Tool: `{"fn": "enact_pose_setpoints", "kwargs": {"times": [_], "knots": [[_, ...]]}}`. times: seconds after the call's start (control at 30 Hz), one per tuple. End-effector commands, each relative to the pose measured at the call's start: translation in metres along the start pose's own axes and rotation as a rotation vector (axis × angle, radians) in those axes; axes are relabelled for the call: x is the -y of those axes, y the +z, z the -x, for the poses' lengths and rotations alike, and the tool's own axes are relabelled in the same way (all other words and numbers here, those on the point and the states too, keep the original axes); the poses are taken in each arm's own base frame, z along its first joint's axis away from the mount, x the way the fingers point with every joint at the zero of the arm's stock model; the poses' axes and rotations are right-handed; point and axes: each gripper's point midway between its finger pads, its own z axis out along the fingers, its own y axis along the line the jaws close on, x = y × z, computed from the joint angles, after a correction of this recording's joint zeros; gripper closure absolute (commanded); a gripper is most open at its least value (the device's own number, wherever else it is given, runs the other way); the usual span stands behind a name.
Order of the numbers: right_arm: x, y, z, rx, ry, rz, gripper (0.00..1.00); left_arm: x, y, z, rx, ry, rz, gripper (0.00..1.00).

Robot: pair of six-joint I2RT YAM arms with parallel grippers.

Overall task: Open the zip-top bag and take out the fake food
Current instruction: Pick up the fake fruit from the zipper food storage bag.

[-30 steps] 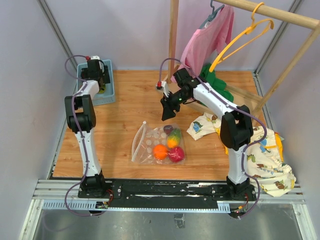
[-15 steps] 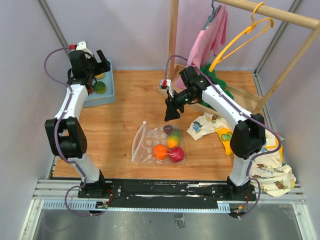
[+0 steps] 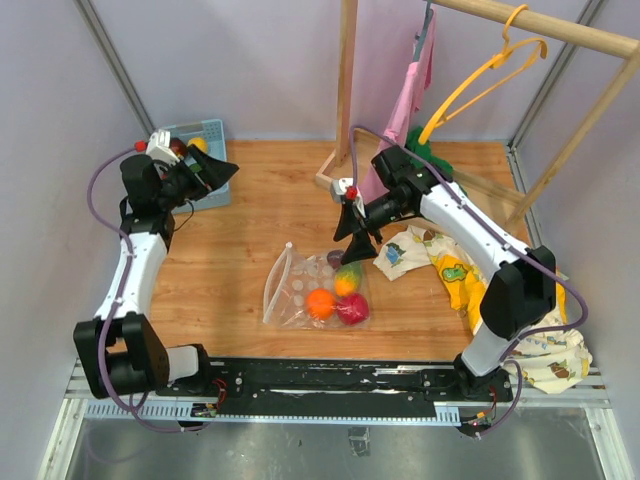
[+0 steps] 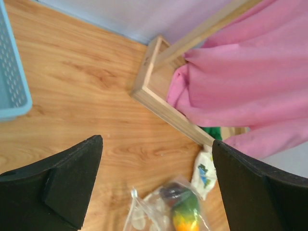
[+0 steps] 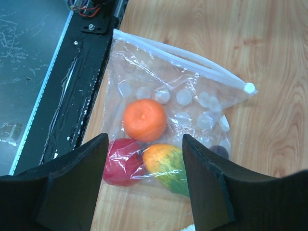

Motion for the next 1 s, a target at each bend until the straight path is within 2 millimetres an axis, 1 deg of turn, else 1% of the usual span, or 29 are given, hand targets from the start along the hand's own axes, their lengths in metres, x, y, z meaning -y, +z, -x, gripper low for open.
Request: {"fn": "enact_pose_setpoints", "kwargs": {"times": [0.0,0.07,0.17,0.27,0.33,0.43,0.5,0.53,0.6,0.73,0.8,0.97], "knots": [[-0.026,0.000,0.003,0.049,-0.128,0.081,0.36,0.029,-0.025,-0.006,-0.021,-0.054,-0.099,0.01],[-0.031,0.005,-0.005,0.015,-0.153,0.089,0.35,0.027,-0.033,-0.020,-0.063,-0.042,-0.058,0.03],[-0.041,0.016,-0.025,-0.078,-0.217,0.110,0.34,0.027,-0.047,-0.042,-0.098,-0.039,-0.015,0.08],[-0.053,0.030,-0.049,-0.172,-0.275,0.151,0.35,0.029,-0.061,-0.070,-0.144,-0.064,0.001,0.18],[-0.059,0.038,-0.059,-0.203,-0.288,0.169,0.35,0.029,-0.068,-0.088,-0.176,-0.074,0.015,0.24],[-0.068,0.054,-0.071,-0.229,-0.295,0.187,0.36,0.035,-0.077,-0.117,-0.238,-0.093,0.005,0.30],[-0.073,0.064,-0.080,-0.266,-0.307,0.193,0.37,0.039,-0.083,-0.139,-0.275,-0.113,0.004,0.32],[-0.074,0.070,-0.085,-0.283,-0.307,0.190,0.37,0.044,-0.086,-0.146,-0.285,-0.117,-0.001,0.32],[-0.069,0.080,-0.090,-0.308,-0.301,0.151,0.37,0.042,-0.091,-0.172,-0.325,-0.144,0.012,0.32],[-0.053,0.088,-0.098,-0.341,-0.268,0.052,0.37,0.043,-0.100,-0.210,-0.385,-0.194,0.004,0.29],[-0.045,0.090,-0.101,-0.354,-0.250,0.008,0.37,0.043,-0.102,-0.225,-0.423,-0.212,-0.005,0.29],[-0.036,0.097,-0.109,-0.392,-0.239,-0.051,0.38,0.035,-0.104,-0.251,-0.513,-0.214,0.012,0.31]]}}
